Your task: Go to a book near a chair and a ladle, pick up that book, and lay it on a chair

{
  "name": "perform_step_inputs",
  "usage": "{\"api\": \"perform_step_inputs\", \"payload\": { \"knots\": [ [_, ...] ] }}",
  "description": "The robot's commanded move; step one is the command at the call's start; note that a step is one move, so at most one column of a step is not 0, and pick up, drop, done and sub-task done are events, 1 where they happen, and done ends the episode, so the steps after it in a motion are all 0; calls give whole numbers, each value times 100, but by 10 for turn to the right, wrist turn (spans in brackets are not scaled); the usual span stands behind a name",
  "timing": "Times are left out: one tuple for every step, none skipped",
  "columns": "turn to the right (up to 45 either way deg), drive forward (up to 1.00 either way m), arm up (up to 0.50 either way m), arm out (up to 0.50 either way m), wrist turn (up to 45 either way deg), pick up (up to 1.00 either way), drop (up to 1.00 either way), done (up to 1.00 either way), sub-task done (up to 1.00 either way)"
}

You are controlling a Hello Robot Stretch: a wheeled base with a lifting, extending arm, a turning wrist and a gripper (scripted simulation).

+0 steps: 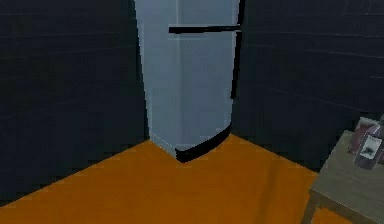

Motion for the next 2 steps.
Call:
{"api": "perform_step_inputs", "payload": {
  "knots": [
    [0, 20, 0, 0, 0, 0, 0, 0, 0],
    [-330, 0, 0, 0, 0, 0, 0, 0, 0]
  ]
}}
